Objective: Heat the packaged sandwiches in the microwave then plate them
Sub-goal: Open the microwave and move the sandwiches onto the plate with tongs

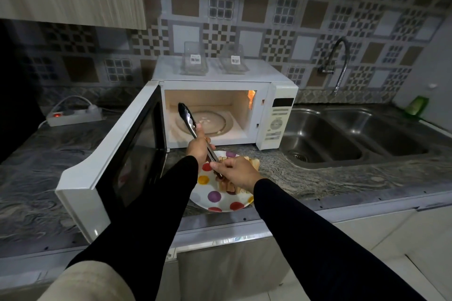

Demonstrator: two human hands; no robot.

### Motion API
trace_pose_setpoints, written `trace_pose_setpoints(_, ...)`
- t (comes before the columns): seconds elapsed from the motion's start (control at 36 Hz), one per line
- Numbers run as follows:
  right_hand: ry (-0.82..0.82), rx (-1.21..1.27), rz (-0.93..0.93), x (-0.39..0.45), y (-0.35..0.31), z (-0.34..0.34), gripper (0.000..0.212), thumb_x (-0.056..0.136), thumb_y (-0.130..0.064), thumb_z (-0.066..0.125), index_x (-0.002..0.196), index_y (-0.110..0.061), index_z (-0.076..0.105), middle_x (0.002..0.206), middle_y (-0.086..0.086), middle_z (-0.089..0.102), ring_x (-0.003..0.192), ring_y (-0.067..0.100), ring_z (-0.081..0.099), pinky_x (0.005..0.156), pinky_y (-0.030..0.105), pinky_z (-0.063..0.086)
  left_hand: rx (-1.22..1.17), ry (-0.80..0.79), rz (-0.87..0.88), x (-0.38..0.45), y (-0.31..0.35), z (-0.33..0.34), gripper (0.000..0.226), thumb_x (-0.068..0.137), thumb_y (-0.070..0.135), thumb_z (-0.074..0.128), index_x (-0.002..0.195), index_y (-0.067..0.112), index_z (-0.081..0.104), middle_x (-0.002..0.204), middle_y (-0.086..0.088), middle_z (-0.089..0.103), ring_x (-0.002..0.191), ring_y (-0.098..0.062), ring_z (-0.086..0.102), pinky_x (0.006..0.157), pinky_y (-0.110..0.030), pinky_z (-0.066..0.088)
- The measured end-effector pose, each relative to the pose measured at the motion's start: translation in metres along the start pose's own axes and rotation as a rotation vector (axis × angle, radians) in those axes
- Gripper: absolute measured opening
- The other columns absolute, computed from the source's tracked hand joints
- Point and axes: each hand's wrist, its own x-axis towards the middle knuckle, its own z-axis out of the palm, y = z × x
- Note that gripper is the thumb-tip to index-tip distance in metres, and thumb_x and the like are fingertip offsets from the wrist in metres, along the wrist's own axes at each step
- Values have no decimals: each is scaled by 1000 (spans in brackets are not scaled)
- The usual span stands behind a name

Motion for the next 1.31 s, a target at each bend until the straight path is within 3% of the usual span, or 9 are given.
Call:
trace_pose_setpoints(0.14,37,-60,-13,8,-1,-2,44,90,-42,62,86,2,67,77,9,67,72,19,59,74,38,54,-49,-129,-84,-7,-2,4,59,94,64,26,64,17,43,58,1,51,55,-16,43,55,-25,31)
trace_pose_setpoints(0.33,11,-44,-15,18,-9,4,14,92,-19,55,80,-13,58,94,22,70,75,24,64,79,42,55,-3,-246,-192,-12,-10,6,58,94,64,28,66,16,45,62,-3,49,54,-19,42,57,-25,33)
trace_pose_setpoints(0.39,8,-42,-33,21,-10,7,10,94,-16,52,95,-16,61,97,17,70,80,25,65,71,36,57,-20,-236,-187,-8,-12,6,58,94,64,29,67,16,45,63,-5,48,56,-20,44,59,-27,36)
trace_pose_setpoints(0.47,-7,36,-25,23,-10,7,39,91,-17,57,129,-11,53,108,13,69,92,23,66,75,25,51,-63,-187,-155,-5,-8,4,58,95,62,27,62,17,43,61,-3,51,56,-19,47,62,-28,39)
trace_pose_setpoints(0.61,-51,78,29,26,-6,-1,59,81,-34,74,131,-18,47,121,9,60,107,20,60,86,26,45,-190,-94,-132,8,0,-5,59,97,58,28,59,15,40,68,-2,55,63,-17,53,69,-31,46)
trace_pose_setpoints(0.83,-180,36,97,28,0,-4,6,88,-14,62,90,-14,56,69,6,61,53,11,57,53,25,40,-226,10,-128,18,1,-5,57,95,63,26,59,21,40,67,6,59,65,-10,55,64,-26,39)
trace_pose_setpoints(1.0,-137,19,185,30,-2,-2,16,93,-22,55,78,-15,54,55,2,61,39,10,50,39,14,39,-216,31,-142,19,0,0,59,96,62,24,58,20,39,67,4,58,65,-10,54,65,-26,37)
trace_pose_setpoints(1.11,-93,-97,236,33,-5,-4,35,86,-46,60,75,-13,61,58,2,66,48,14,60,51,20,50,-232,36,-139,20,3,1,58,96,61,24,58,20,40,68,5,59,64,-10,54,65,-26,38)
trace_pose_setpoints(1.31,-104,-122,228,38,-11,-9,33,87,-41,60,74,-11,60,58,1,63,45,13,56,38,13,40,-218,16,-124,22,6,2,58,95,63,26,60,19,39,69,4,60,67,-13,54,71,-27,41)
